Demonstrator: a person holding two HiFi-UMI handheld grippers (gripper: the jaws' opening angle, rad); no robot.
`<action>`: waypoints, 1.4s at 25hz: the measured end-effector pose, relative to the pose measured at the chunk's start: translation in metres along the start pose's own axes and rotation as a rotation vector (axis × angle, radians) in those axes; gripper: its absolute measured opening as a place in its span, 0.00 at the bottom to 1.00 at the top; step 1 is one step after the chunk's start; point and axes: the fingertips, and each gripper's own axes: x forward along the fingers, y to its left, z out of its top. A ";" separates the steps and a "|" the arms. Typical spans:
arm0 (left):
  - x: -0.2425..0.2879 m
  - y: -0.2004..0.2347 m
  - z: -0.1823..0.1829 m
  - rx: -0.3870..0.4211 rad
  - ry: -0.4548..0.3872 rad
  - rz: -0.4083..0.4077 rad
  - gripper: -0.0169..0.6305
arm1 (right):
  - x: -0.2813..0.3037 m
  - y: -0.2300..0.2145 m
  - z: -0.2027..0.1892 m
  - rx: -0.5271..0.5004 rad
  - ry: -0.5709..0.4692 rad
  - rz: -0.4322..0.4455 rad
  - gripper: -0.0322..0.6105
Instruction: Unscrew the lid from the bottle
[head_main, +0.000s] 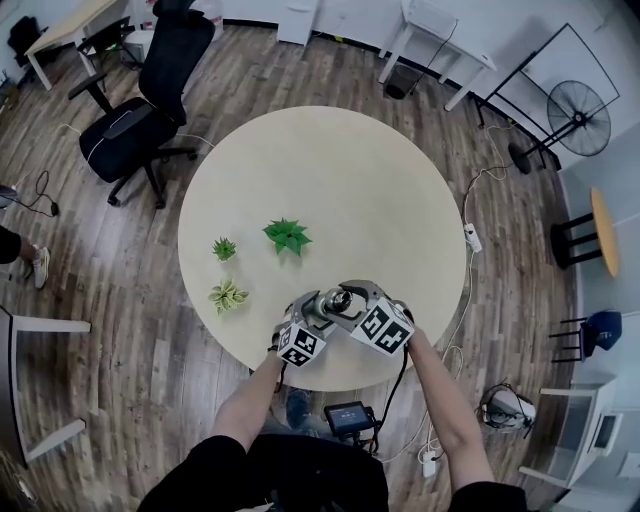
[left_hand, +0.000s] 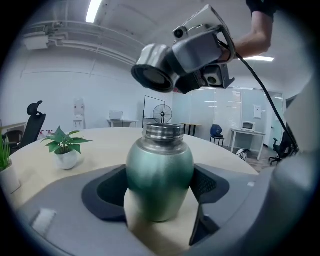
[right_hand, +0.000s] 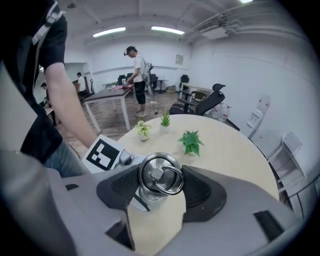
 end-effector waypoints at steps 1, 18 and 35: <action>0.000 0.000 0.000 0.001 0.001 0.001 0.61 | -0.006 -0.002 0.004 0.050 -0.050 -0.031 0.46; -0.045 -0.002 0.030 -0.008 -0.102 0.060 0.72 | -0.113 -0.009 0.007 0.565 -0.580 -0.576 0.46; -0.190 0.009 0.226 0.242 -0.433 0.382 0.56 | -0.206 0.011 0.031 0.588 -0.875 -0.756 0.46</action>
